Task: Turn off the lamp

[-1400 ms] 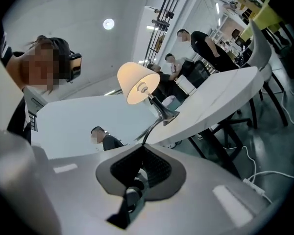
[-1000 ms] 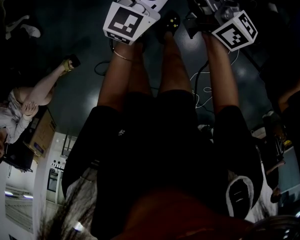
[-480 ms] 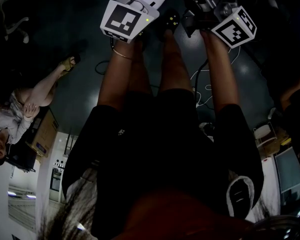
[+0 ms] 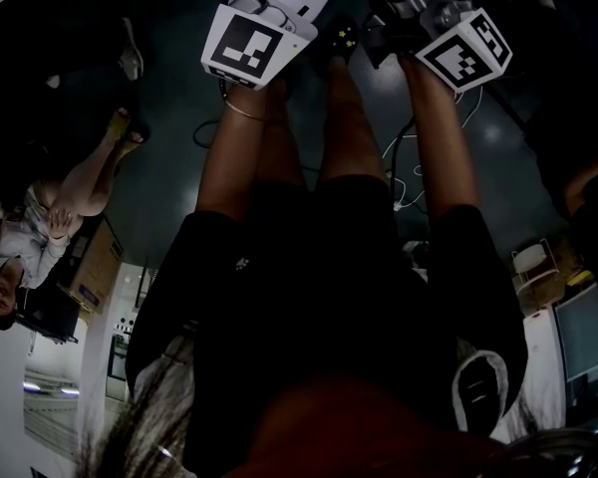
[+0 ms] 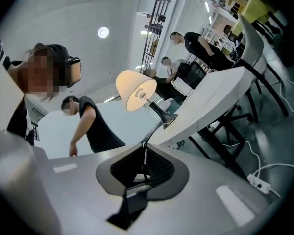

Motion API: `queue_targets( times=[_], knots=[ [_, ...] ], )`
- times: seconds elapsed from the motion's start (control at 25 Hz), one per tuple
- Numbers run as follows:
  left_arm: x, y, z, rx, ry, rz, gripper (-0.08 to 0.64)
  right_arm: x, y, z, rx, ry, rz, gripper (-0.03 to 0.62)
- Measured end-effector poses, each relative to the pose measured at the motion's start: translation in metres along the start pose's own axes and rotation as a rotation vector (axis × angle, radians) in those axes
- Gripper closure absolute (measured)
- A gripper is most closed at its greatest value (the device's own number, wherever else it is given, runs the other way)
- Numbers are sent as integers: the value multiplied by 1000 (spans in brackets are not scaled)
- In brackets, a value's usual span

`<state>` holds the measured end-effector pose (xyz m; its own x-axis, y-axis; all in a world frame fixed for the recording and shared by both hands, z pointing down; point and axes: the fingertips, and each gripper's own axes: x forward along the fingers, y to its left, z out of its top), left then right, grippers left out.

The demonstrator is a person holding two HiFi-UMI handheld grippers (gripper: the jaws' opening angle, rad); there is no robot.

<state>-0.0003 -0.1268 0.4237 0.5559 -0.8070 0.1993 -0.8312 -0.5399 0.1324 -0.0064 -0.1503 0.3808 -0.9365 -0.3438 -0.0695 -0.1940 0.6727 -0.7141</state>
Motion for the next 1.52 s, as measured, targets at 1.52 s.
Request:
queue_targets(
  times=[1.52],
  knots=[
    [-14, -22, 44, 10, -75, -39, 538, -34, -20, -62, -174, 106, -208, 468]
  ],
)
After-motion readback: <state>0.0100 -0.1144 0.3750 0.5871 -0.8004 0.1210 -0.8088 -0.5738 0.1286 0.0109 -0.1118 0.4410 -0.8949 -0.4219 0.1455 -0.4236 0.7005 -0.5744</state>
